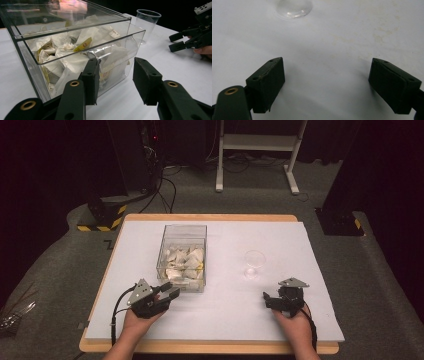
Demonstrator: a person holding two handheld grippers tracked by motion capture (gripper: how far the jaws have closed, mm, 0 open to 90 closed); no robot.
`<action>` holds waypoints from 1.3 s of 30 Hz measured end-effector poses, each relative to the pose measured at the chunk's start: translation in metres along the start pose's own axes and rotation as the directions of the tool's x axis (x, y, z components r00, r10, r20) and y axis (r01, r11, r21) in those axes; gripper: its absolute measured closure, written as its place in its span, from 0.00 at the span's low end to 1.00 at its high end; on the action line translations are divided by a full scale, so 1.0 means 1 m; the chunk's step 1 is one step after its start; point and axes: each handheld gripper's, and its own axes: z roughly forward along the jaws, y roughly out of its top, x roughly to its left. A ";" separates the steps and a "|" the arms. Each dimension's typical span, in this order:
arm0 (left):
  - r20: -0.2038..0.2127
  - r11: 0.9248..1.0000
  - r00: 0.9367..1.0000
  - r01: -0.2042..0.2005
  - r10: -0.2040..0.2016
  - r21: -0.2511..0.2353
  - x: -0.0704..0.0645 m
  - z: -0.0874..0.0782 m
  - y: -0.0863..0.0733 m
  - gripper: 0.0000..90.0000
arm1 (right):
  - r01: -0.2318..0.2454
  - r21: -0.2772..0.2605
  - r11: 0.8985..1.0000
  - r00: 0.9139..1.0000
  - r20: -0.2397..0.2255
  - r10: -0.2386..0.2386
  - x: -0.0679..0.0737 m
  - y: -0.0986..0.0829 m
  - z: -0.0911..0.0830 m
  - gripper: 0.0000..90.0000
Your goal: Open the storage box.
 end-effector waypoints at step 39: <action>-0.152 0.996 0.987 -0.054 0.043 -0.069 -0.009 -0.041 0.001 0.51 | 0.004 -0.002 1.000 1.000 -0.003 -0.004 0.000 0.000 0.000 0.16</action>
